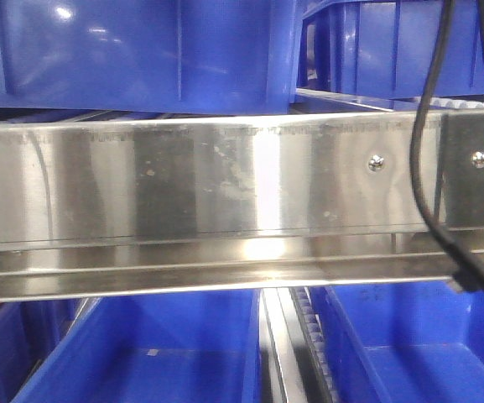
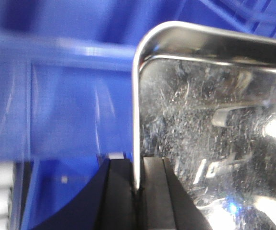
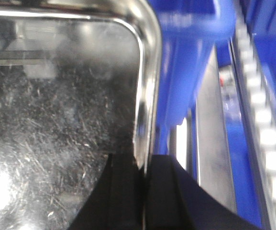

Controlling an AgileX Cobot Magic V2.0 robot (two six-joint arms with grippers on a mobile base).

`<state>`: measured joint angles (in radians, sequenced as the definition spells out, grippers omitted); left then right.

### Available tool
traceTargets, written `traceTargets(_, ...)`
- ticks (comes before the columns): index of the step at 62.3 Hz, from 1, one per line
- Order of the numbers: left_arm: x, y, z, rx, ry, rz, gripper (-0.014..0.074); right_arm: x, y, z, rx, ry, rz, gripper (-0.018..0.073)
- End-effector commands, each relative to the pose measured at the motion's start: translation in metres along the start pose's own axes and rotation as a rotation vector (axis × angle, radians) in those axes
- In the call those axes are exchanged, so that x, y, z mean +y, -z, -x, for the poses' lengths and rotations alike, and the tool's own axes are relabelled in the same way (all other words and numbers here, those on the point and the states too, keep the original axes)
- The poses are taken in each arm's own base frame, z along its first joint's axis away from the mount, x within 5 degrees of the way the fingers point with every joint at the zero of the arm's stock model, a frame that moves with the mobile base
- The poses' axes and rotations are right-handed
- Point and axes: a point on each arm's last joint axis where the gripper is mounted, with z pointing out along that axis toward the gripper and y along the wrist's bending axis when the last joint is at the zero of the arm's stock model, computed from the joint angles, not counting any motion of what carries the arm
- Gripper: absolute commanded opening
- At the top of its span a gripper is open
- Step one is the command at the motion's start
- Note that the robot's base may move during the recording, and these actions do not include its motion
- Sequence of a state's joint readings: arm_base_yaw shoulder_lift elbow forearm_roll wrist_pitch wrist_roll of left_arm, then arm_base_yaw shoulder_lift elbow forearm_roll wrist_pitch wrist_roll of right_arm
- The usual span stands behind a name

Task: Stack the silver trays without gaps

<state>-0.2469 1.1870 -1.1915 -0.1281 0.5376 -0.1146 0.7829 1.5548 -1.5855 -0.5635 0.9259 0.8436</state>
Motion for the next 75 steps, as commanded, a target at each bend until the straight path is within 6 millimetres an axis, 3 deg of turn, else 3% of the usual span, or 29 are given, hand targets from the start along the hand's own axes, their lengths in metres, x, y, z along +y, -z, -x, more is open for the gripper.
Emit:
traceTargets(1, -0.0071, 0.0077, 0.0093, -0.066, 0.012, -0.036, -0.0017, -0.0001, 0.0095, 0.0057, -0.058, 0.032, 0.019, -0.0078)
traceTargets(75, -0.0076, 0.0082, 0.0141, -0.119, 0.013, -0.042, -0.0017, 0.0037, 0.0148, 0.0141, -0.145, 0.046, 0.080, -0.0078)
